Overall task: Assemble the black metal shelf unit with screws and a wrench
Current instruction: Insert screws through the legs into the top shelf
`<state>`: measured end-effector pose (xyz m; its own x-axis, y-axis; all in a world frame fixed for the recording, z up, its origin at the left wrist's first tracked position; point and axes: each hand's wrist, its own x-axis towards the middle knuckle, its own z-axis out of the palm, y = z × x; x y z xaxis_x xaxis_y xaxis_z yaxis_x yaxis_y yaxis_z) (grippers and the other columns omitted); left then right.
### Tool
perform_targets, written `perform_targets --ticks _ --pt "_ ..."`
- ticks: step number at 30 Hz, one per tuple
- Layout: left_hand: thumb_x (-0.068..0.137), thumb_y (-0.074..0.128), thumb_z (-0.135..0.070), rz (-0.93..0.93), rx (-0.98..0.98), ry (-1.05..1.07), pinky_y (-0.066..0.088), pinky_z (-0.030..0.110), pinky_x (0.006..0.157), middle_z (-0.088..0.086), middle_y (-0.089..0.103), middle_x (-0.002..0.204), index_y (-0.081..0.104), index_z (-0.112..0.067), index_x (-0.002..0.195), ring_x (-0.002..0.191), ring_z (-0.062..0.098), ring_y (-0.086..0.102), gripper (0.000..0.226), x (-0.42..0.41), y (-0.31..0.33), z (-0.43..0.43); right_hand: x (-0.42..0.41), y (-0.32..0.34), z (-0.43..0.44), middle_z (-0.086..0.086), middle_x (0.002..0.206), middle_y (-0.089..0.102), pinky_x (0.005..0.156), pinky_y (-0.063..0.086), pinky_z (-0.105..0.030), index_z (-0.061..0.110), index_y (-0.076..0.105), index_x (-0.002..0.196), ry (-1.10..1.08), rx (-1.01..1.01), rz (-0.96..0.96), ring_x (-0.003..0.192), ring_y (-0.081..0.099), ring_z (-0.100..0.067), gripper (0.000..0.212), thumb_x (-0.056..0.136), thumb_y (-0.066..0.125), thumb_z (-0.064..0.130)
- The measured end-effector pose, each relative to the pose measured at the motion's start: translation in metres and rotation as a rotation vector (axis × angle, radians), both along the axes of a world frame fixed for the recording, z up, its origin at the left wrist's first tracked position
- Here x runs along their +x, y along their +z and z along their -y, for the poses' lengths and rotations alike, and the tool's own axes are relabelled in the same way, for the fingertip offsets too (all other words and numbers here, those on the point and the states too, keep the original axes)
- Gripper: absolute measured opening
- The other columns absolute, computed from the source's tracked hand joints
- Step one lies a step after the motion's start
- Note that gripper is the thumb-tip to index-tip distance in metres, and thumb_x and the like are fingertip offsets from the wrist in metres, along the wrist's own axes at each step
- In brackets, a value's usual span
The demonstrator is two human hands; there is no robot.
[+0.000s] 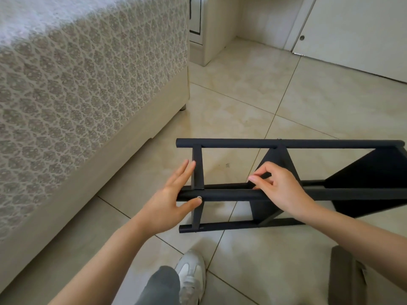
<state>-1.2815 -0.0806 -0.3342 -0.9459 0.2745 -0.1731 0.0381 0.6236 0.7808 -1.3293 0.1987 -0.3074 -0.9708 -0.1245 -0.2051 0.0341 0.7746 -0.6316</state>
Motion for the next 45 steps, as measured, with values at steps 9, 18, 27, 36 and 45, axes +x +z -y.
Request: perform_targets --ticks 9,18,27,36,45 --pt "0.096 0.053 -0.048 -0.304 -0.219 -0.303 0.007 0.031 0.122 -0.026 0.009 0.163 0.040 -0.036 0.151 0.152 -0.002 -0.012 0.058 -0.028 0.004 0.011 -0.015 -0.006 0.008 0.013 0.077 0.070 0.083 0.056 -0.044 0.029 0.059 0.098 -0.011 0.142 0.049 0.081 0.066 -0.004 0.021 0.091 0.059 0.049" --pt "0.091 0.067 -0.034 -0.349 -0.095 -0.381 0.019 0.021 0.121 -0.008 0.035 0.160 0.058 -0.015 0.133 0.155 0.010 0.011 0.047 -0.037 -0.001 0.011 -0.026 0.000 0.003 0.011 0.080 0.075 0.078 0.051 -0.022 0.025 0.067 0.088 0.105 0.009 0.266 0.081 0.069 -0.002 0.006 0.092 0.066 0.028" --pt "0.090 0.062 -0.038 -0.368 -0.024 -0.327 0.024 0.036 0.122 -0.008 0.039 0.158 0.057 -0.018 0.132 0.155 0.017 0.018 0.047 -0.037 -0.011 0.007 -0.072 -0.012 0.075 0.012 0.080 0.074 0.074 0.056 -0.021 0.025 0.068 0.091 0.448 -0.075 0.281 0.075 0.067 0.000 0.009 0.091 0.062 0.019" --pt "0.087 0.064 -0.043 -0.401 -0.131 -0.363 0.023 0.045 0.122 -0.007 0.043 0.154 0.061 -0.017 0.128 0.153 0.021 0.023 0.049 -0.026 -0.015 0.010 -0.050 -0.039 0.082 0.003 0.081 0.076 0.064 0.053 -0.014 0.021 0.072 0.093 0.283 -0.387 0.561 0.076 0.068 -0.005 0.014 0.089 0.064 0.011" --pt "0.088 0.064 -0.043 -0.393 -0.086 -0.344 0.028 0.050 0.119 -0.001 0.043 0.154 0.060 -0.012 0.129 0.153 0.026 0.023 0.051 -0.012 -0.024 0.011 -0.038 -0.044 0.081 -0.003 0.080 0.076 0.061 0.053 -0.017 0.011 0.074 0.095 0.138 -0.518 0.824 0.068 0.066 -0.005 0.012 0.094 0.062 0.012"
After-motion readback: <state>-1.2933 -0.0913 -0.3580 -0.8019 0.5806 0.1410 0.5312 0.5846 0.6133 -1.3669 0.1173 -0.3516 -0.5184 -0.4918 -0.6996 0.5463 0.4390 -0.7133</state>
